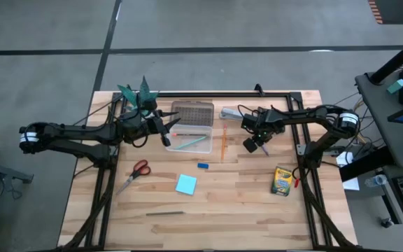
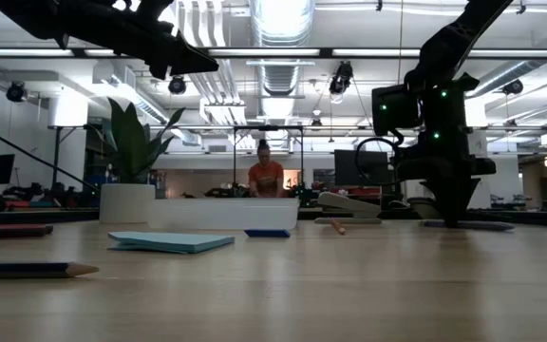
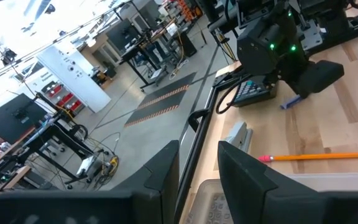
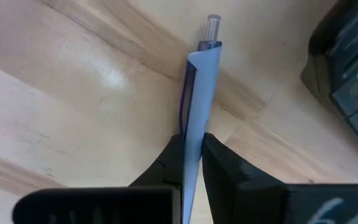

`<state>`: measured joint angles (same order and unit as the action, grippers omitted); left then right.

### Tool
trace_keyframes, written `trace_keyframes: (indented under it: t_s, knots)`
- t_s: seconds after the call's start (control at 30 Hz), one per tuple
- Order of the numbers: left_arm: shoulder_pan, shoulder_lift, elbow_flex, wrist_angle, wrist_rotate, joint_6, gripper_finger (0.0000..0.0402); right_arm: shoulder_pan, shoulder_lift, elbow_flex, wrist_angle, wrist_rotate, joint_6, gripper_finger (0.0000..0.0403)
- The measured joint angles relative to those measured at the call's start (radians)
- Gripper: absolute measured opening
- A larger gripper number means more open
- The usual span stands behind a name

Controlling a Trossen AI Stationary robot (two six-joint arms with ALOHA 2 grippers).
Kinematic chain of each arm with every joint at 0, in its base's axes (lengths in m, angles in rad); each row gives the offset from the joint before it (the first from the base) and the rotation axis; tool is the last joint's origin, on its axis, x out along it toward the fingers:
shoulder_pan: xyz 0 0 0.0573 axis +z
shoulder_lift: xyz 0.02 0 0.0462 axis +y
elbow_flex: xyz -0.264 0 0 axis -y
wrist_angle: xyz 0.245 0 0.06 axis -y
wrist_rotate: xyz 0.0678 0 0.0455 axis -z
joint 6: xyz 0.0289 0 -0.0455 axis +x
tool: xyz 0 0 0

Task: Pack school essentials
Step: Put the purple pen into the supply box

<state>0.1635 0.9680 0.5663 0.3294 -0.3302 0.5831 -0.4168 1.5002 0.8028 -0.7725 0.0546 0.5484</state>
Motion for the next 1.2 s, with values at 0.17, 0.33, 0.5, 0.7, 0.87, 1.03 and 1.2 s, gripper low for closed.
trace_keyframes:
  t_s: [0.17, 0.33, 0.5, 0.7, 0.87, 1.03, 1.2]
  knots:
    - [0.0, 0.0, 0.0, 0.0, 0.0, -0.002, 0.0093, 0.0, -0.006, 0.0, 0.001, 0.001, -0.011, 0.0027]
    - [0.0, 0.0, -0.001, -0.001, 0.008, -0.036, 0.0093, -0.001, -0.051, 0.004, 0.005, 0.008, -0.043, 0.0028]
    - [0.0, 0.0, -0.006, -0.004, 0.049, -0.09, 0.0093, 0.0, -0.152, 0.003, 0.012, -0.004, -0.101, 0.0028]
    - [0.0, 0.012, -0.011, 0.007, 0.161, -0.139, 0.0093, 0.017, -0.277, -0.036, 0.199, -0.074, -0.19, 0.0028]
    - [0.0, 0.054, -0.011, 0.036, 0.166, -0.185, 0.0093, 0.026, -0.342, -0.135, 0.58, -0.183, -0.277, 0.0028]
    - [0.0, 0.125, -0.011, 0.138, 0.168, -0.211, 0.0093, 0.027, -0.348, -0.264, 1.073, -0.286, -0.362, 0.0028]
    - [0.0, 0.216, -0.011, 0.291, 0.19, -0.244, 0.0093, 0.033, -0.305, -0.343, 1.477, -0.34, -0.421, 0.0028]
